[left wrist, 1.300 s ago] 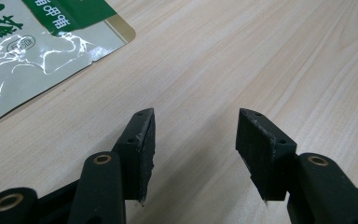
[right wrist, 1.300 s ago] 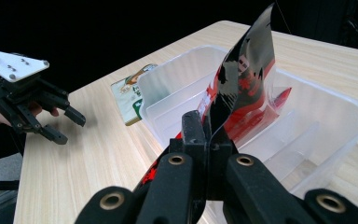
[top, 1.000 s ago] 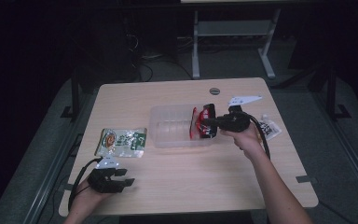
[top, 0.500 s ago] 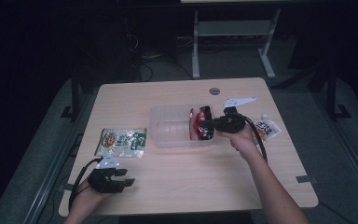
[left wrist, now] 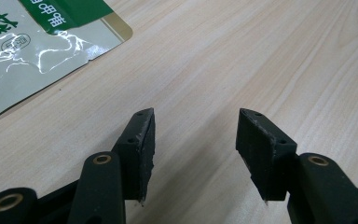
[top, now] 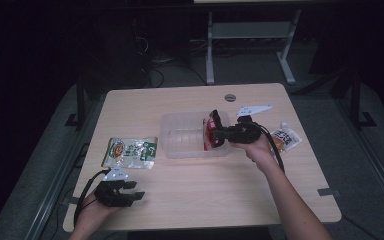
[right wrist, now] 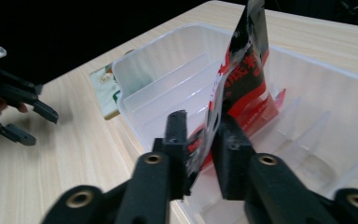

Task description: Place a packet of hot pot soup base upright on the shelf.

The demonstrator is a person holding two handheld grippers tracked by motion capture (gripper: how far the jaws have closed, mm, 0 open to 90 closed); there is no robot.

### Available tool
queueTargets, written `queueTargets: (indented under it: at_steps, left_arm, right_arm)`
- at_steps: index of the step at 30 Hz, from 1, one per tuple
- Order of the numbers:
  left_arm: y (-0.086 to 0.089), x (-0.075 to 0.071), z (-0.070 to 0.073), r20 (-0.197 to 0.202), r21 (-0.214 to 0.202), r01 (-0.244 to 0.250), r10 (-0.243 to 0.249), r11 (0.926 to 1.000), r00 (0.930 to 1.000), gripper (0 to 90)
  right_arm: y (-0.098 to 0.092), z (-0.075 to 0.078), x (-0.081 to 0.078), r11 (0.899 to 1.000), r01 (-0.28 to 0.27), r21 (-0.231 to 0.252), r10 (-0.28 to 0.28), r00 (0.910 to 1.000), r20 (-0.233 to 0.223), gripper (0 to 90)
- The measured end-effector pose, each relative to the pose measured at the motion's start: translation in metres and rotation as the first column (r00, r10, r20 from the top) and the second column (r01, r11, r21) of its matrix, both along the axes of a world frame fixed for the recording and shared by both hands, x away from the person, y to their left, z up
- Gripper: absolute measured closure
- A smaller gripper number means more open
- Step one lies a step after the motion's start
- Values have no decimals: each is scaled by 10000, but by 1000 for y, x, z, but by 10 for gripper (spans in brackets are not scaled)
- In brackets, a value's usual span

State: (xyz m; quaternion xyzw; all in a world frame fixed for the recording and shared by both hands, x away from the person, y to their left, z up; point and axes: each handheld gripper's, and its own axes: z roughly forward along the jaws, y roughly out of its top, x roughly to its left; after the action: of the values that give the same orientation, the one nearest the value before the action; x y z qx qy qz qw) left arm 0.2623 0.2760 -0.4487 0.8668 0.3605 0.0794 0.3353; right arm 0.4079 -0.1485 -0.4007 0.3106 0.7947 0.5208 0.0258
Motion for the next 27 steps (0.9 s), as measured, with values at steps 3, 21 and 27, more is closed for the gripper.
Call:
queueTargets:
  at_steps: [3, 21, 27]
  left_arm:
    - [0, 0, 0, -6, -2, -6, 6, 10000, 10000, 467]
    - [0, -1, 1, 43, 8, 33, -33, 10000, 10000, 467]
    - [0, -2, 2, 52, -17, -4, 4, 10000, 10000, 467]
  right_arm:
    - [-1, 3, -2, 10000, 33, -87, -32, 9999, 97, 698]
    - [-20, 23, -35, 9993, -299, -234, 309, 9987, 402, 493]
    - [-17, 13, -42, 9964, -491, -696, 517, 9980, 360, 498]
